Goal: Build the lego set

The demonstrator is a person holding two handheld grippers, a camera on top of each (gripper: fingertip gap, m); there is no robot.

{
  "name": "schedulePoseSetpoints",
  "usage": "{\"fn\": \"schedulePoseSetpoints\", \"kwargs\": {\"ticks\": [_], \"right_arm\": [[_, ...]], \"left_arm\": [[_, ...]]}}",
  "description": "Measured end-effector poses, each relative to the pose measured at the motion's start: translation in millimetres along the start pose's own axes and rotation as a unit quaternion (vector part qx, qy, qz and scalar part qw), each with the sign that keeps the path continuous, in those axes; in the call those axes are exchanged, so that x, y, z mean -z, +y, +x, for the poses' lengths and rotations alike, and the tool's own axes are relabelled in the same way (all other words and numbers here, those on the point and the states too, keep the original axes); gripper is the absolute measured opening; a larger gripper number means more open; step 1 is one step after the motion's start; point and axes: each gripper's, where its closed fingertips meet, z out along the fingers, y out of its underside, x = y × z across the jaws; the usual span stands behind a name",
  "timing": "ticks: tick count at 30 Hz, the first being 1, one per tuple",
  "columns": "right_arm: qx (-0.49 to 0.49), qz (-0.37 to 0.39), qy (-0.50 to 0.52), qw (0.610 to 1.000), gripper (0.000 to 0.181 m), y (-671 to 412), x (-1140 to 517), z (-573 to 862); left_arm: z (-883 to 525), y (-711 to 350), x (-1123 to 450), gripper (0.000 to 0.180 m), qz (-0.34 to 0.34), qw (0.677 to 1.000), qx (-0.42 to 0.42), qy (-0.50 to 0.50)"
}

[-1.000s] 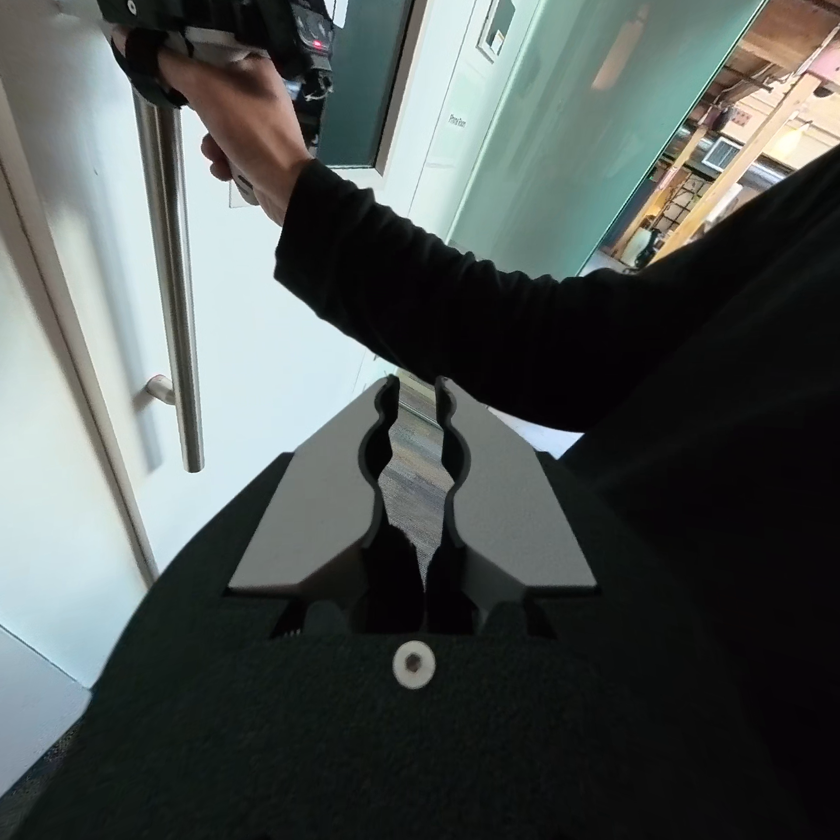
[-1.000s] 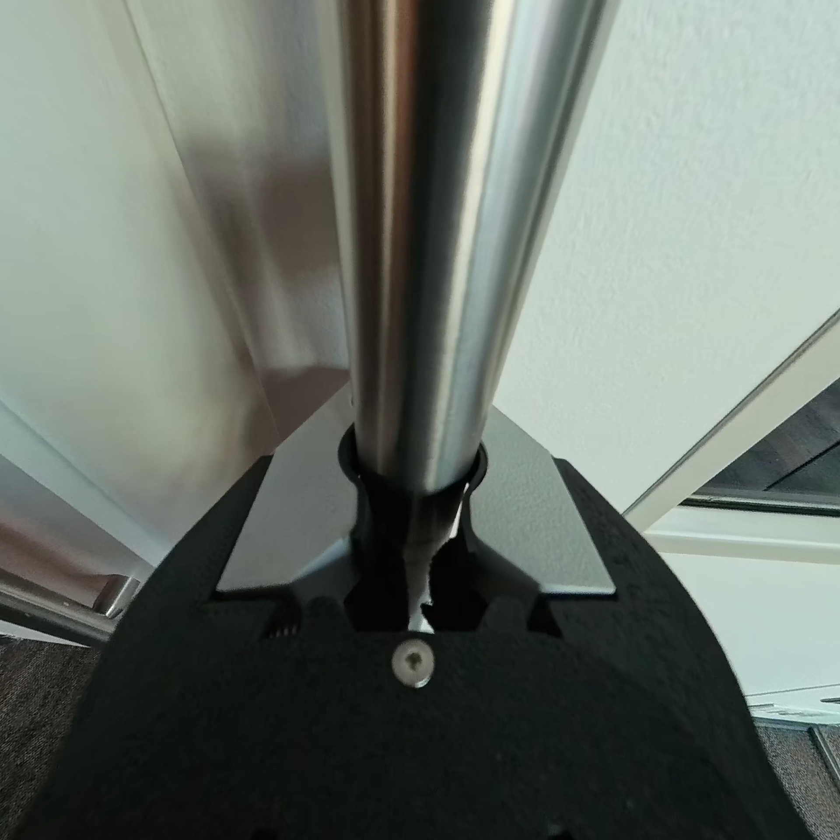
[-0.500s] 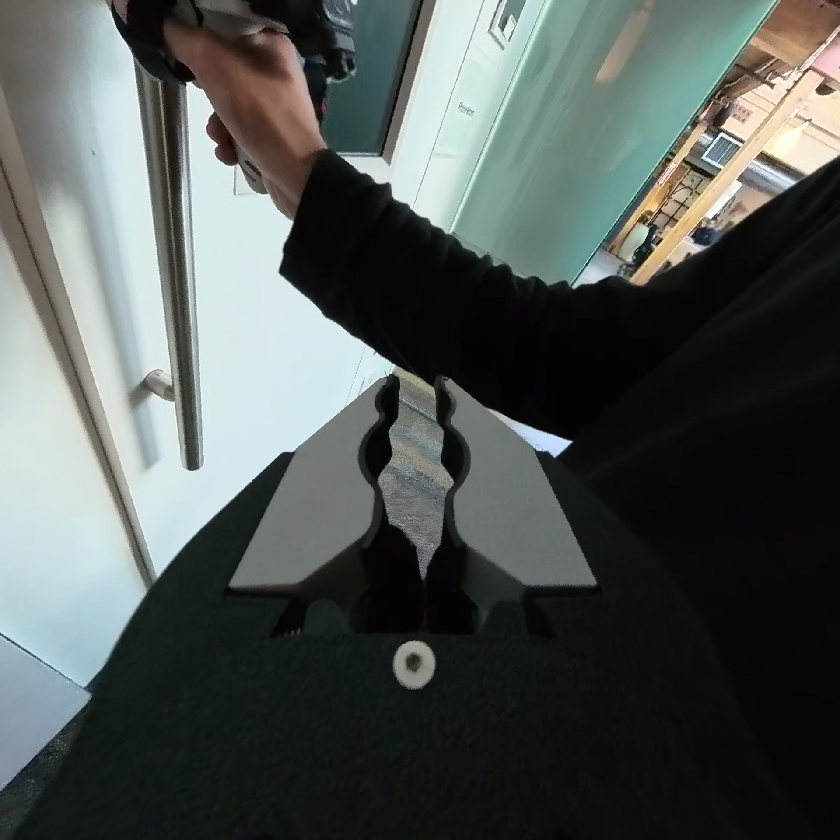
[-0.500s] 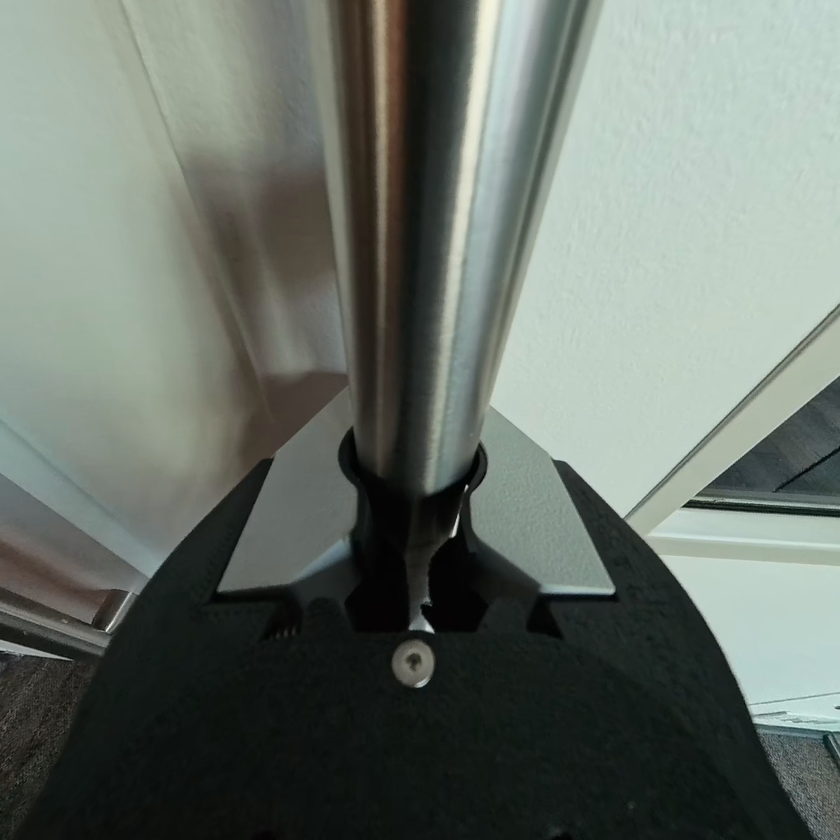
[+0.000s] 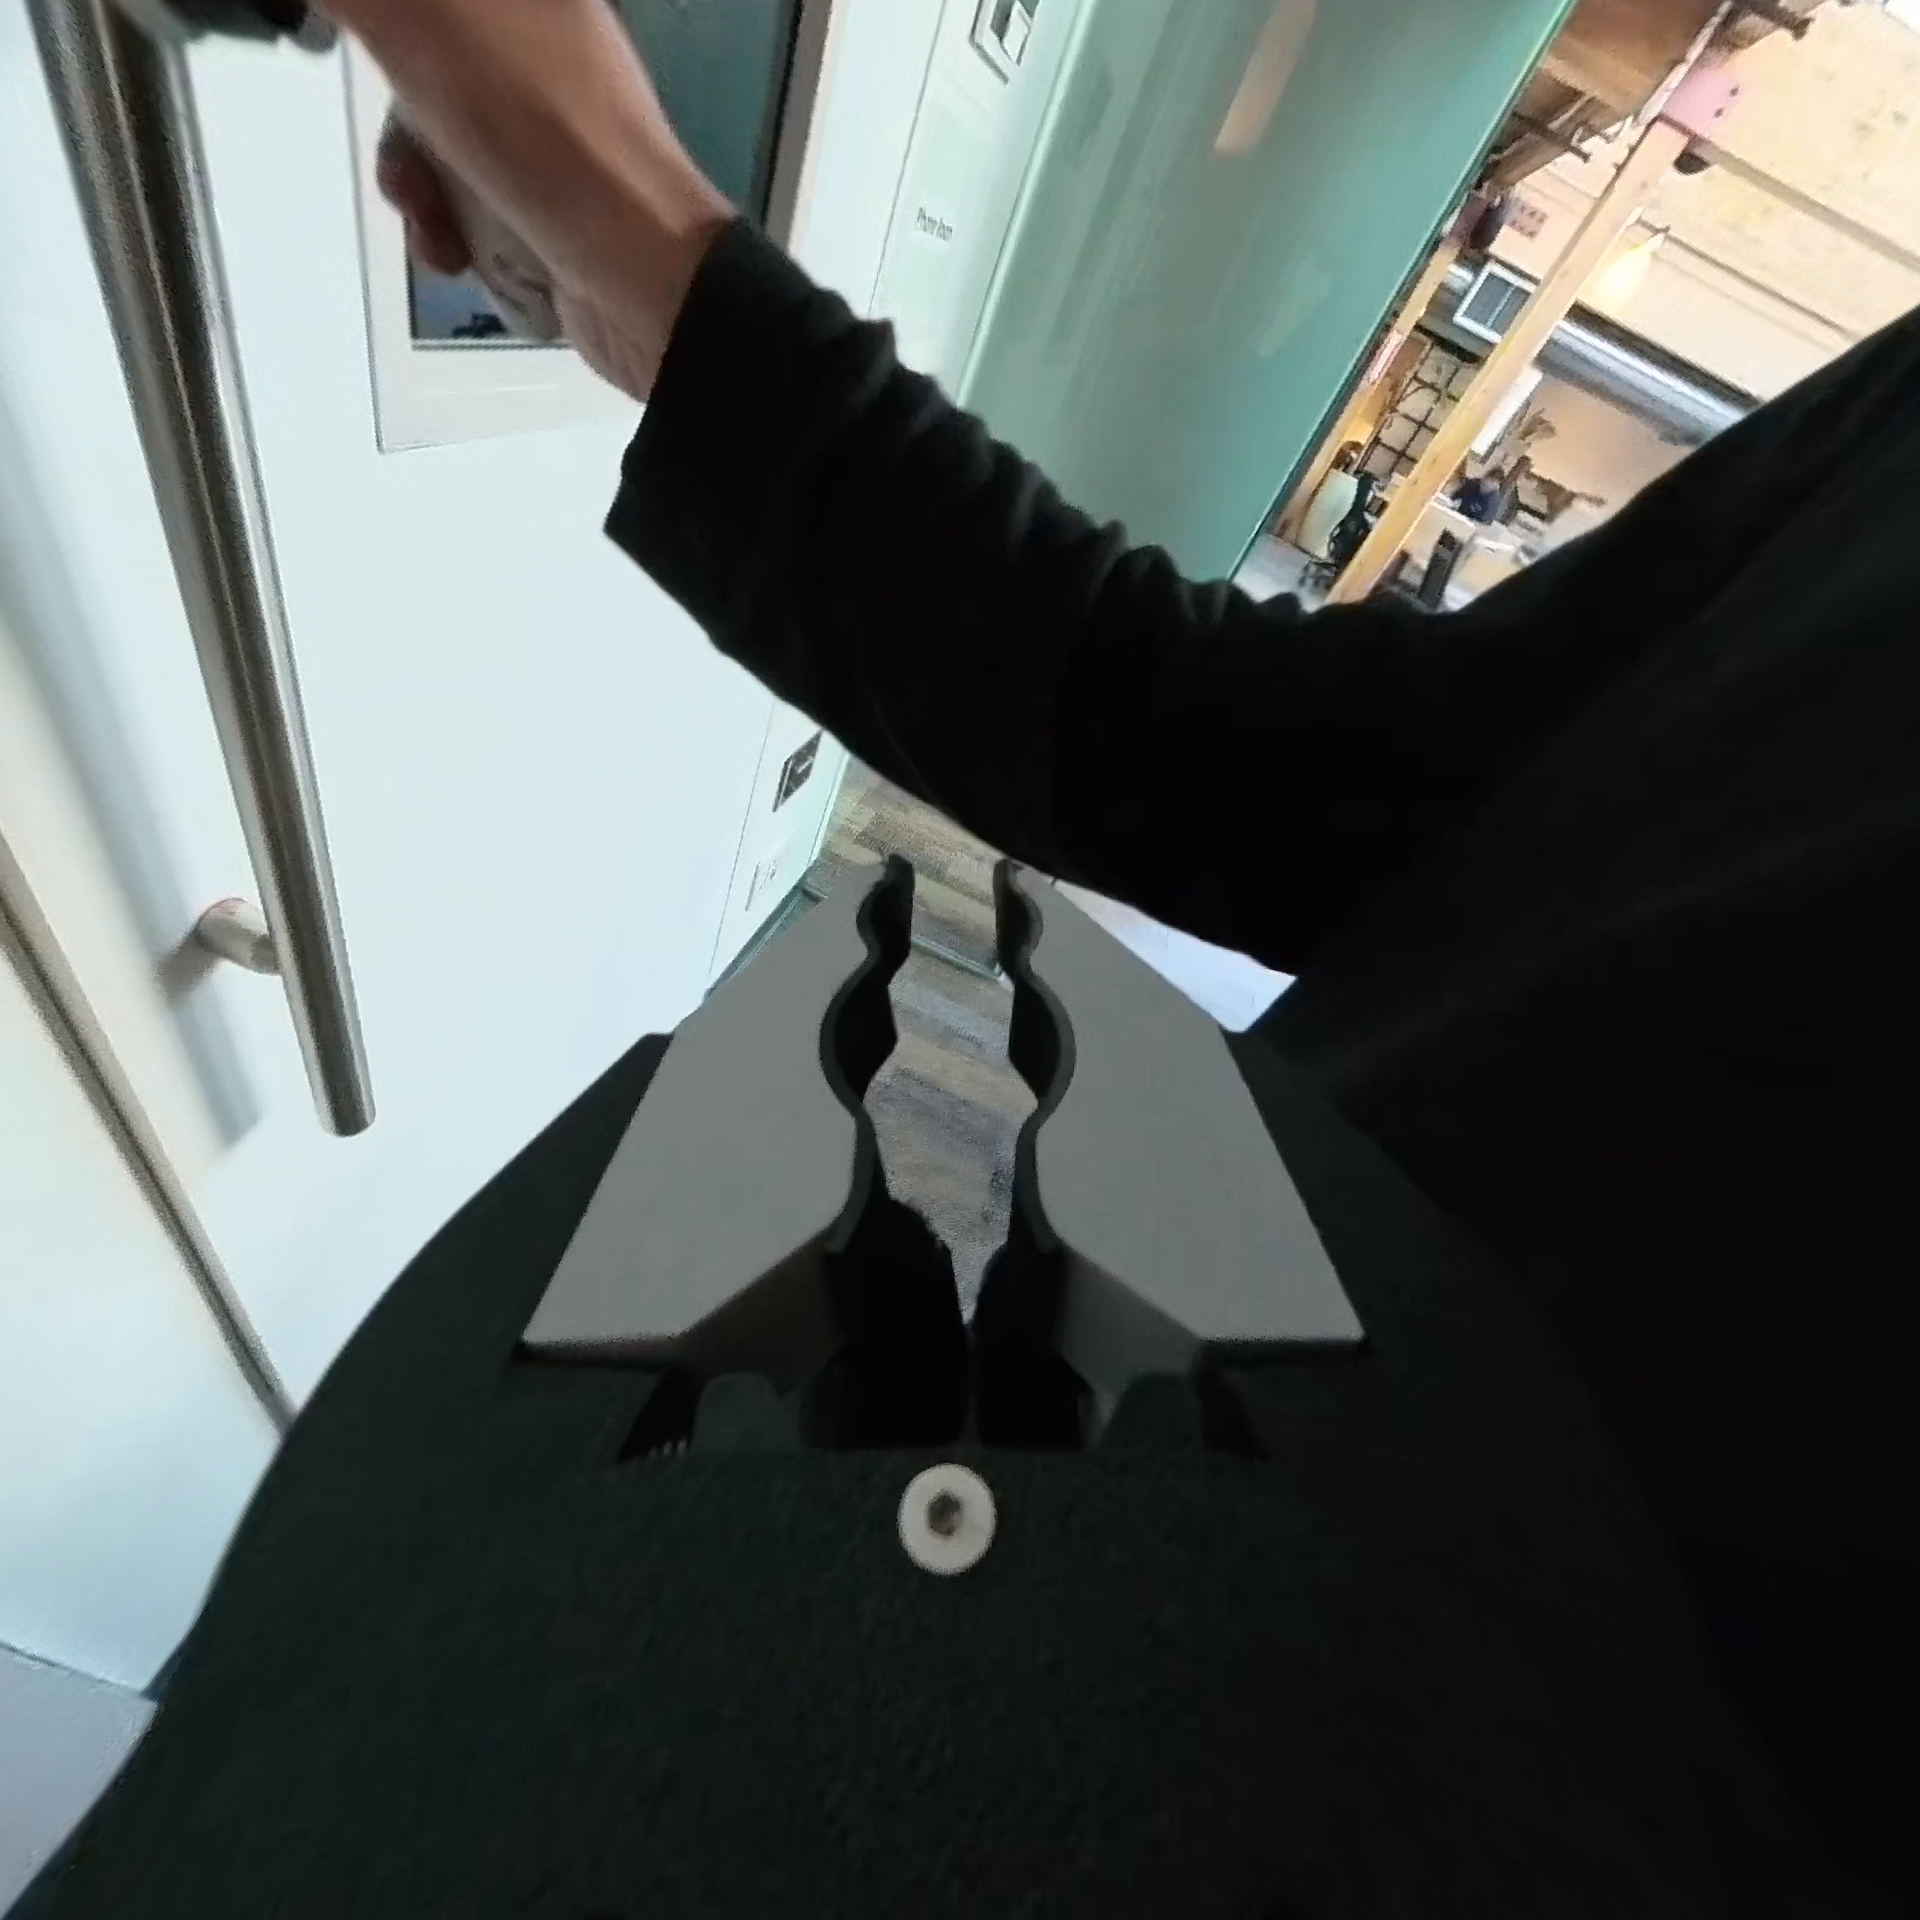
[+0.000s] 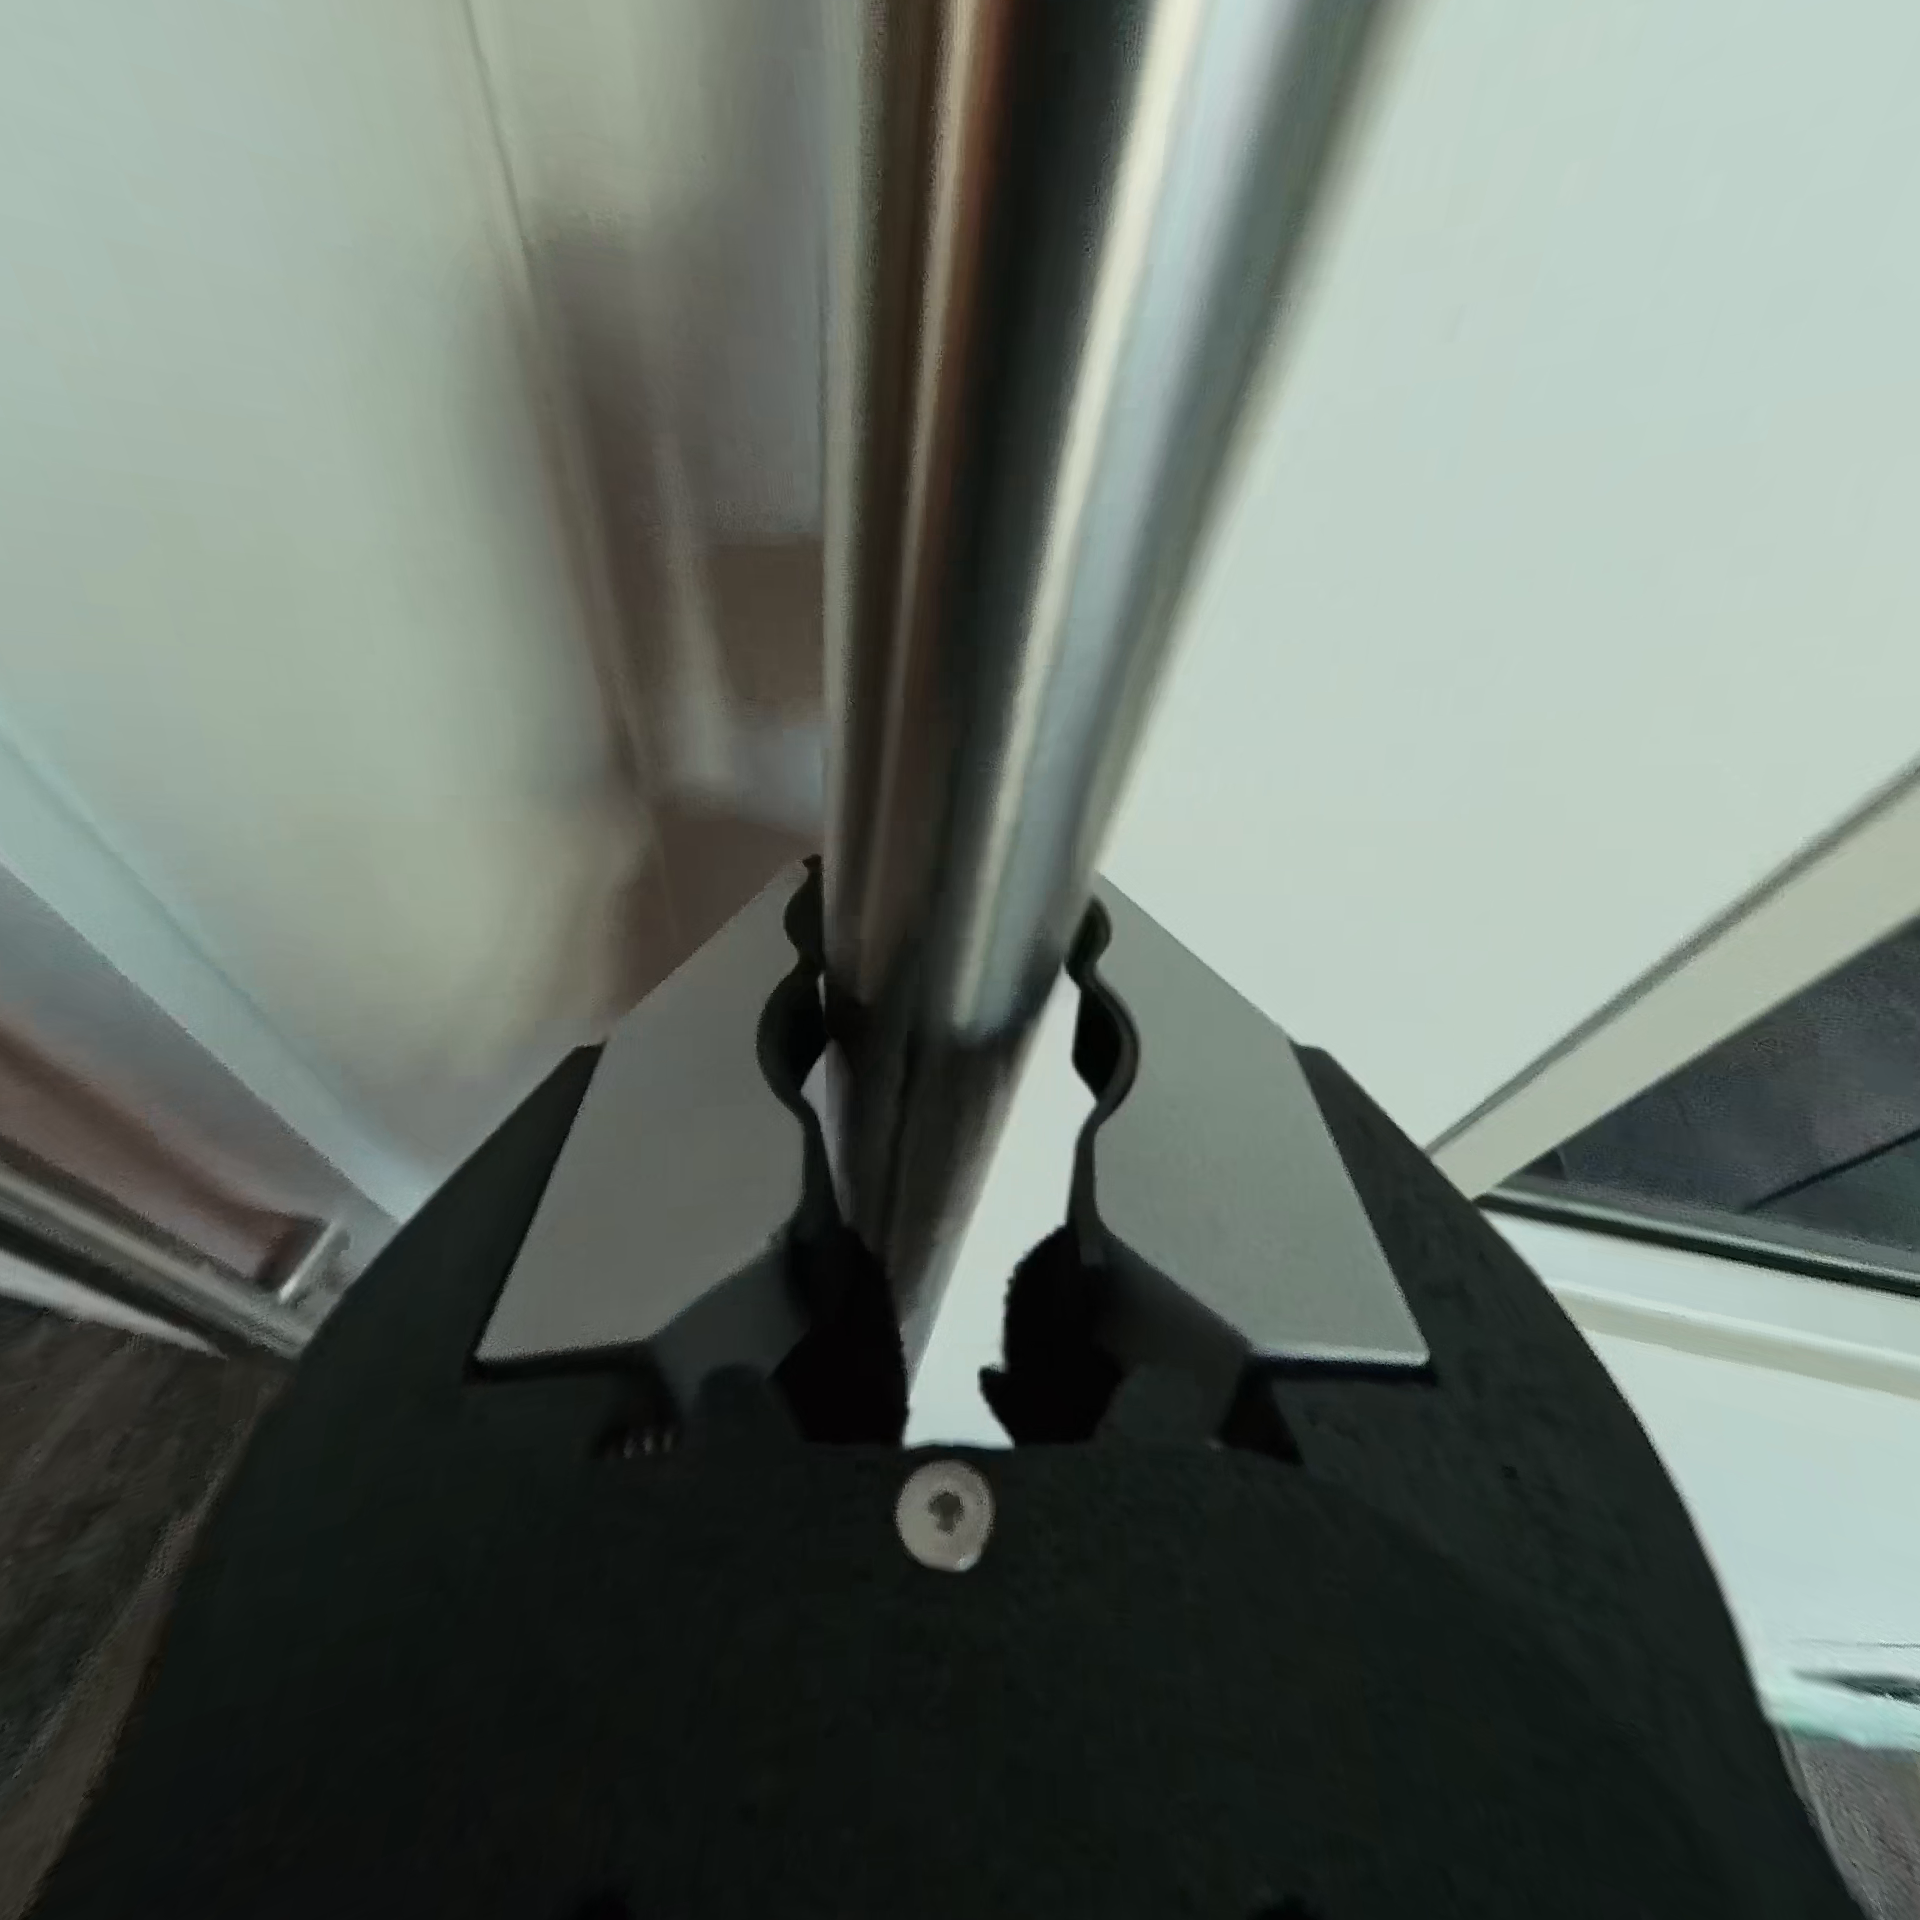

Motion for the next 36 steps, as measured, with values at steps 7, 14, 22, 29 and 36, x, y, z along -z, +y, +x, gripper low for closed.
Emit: {"fn": "schedulePoseSetpoints", "kwargs": {"ticks": [7, 14, 22, 29, 36], "right_arm": [[0.022, 0.085, 0.016, 0.996, 0.037, -72, 47, 10], [-0.002, 0.062, -0.016, 0.998, 0.036, -76, 41, 12], [-0.012, 0.044, -0.015, 0.999, 0.036, -74, 39, 11], [-0.012, 0.040, 0.003, 0.999, 0.035, -76, 32, 8], [-0.009, 0.046, 0.016, 0.999, 0.035, -80, 15, 5]], "left_arm": [[-44, -3, -17, 0.014, -0.018, 0.998, -0.033, -0.056], [-175, -64, -97, 0.045, 0.041, 0.939, -0.116, -0.321], [-263, -103, -204, 0.043, 0.078, 0.878, -0.123, -0.455], [-274, -105, -210, 0.032, 0.096, 0.847, -0.121, -0.509], [-288, -111, -211, 0.031, 0.092, 0.843, -0.109, -0.519]]}}
